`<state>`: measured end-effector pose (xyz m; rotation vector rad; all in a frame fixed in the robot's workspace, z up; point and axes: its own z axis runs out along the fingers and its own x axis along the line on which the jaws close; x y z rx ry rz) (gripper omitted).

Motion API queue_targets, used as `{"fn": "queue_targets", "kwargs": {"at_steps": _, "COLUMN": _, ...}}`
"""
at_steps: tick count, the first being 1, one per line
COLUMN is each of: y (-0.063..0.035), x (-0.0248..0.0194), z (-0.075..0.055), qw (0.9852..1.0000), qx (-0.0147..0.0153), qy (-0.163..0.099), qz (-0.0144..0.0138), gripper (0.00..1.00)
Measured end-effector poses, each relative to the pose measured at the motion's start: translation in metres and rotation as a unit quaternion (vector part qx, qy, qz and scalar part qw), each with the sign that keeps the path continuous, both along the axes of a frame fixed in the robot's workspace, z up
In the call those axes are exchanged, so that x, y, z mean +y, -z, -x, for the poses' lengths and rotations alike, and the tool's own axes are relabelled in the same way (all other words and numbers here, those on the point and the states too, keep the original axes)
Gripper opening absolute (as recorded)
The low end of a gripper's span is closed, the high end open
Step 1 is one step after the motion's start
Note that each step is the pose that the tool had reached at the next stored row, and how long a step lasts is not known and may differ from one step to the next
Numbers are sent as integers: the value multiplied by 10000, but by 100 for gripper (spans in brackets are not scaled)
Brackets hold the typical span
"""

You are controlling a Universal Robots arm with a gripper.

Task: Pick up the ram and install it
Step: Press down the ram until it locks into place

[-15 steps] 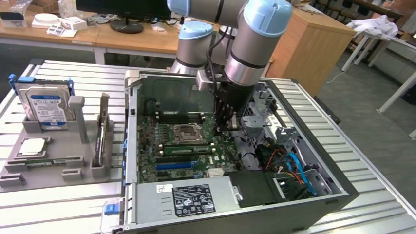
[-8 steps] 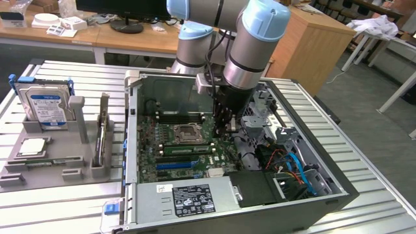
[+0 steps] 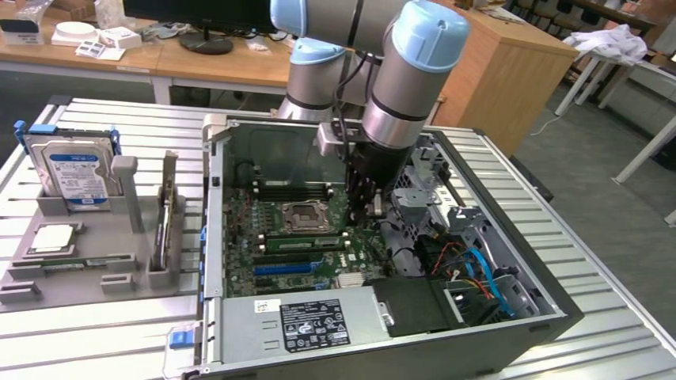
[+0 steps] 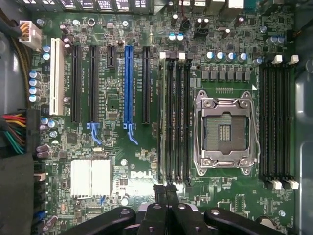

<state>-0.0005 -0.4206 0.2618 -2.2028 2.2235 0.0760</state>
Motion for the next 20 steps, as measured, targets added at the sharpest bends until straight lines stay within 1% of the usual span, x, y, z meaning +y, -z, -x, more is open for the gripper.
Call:
{"fn": "queue_targets", "kwargs": {"at_steps": 8, "y": 119, "x": 0, "z": 0, "qw": 10000, "qx": 0, "qy": 0, "qz": 1, "gripper": 11}}
{"fn": "queue_targets", "kwargs": {"at_steps": 13, "y": 125, "x": 0, "z": 0, "qw": 10000, "qx": 0, "qy": 0, "qz": 1, "gripper": 11}}
{"fn": "queue_targets", "kwargs": {"at_steps": 20, "y": 209, "x": 0, "z": 0, "qw": 10000, "qx": 0, "qy": 0, "qz": 0, "gripper": 11}}
